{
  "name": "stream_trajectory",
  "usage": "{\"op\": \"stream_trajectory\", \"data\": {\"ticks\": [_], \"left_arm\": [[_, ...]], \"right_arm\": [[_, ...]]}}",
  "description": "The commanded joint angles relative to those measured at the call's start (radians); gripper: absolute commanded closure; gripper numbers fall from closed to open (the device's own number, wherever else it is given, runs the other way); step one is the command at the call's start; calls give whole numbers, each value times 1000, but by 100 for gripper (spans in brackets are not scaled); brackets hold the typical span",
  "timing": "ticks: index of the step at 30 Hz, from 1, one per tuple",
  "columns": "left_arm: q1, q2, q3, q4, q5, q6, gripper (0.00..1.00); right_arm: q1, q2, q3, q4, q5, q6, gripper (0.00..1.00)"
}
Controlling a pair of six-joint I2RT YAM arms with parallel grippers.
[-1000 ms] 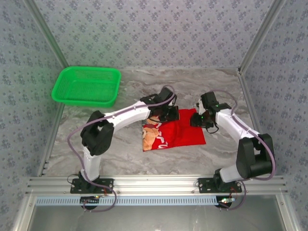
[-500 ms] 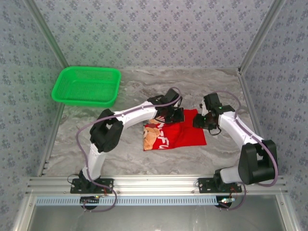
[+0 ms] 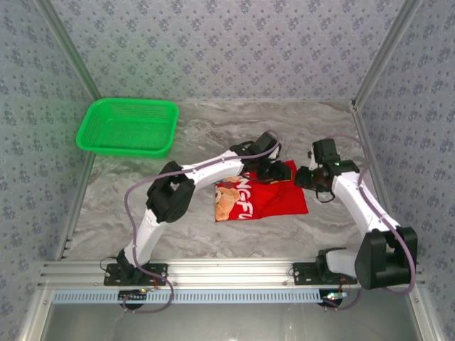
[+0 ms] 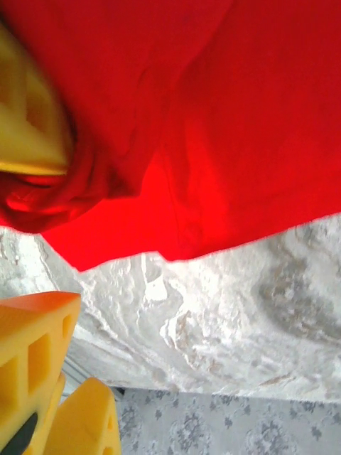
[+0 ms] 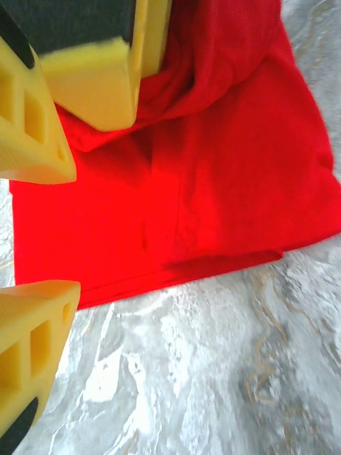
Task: Fold the inside-out t-shirt
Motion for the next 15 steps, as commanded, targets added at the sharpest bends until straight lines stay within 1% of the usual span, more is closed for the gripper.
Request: {"op": "stream_trajectory", "data": {"ticks": [1,5,8,10,13,15], "left_arm": [[-9,22,95,-27,48,19,50],[-9,52,179,-72,68,68,43],[-9,50,226,-96,82,127,35],[-9,38,252,-134,71,185,31],[-1,-9,238,-169,41,271,25],[10,-50,209,-178,32,316,19]], "right_arm": [[-27,-77,-15,-26,44,55,58],[-46,-166,-34,-22,84,85,58],[-53,-233,-42,-23,122,105,57],[-54,-284,-41,-25,147,113,57],[-52,-342,-43,-6,175,121,57],[-37,-355,-45,0,143,112,56]]}}
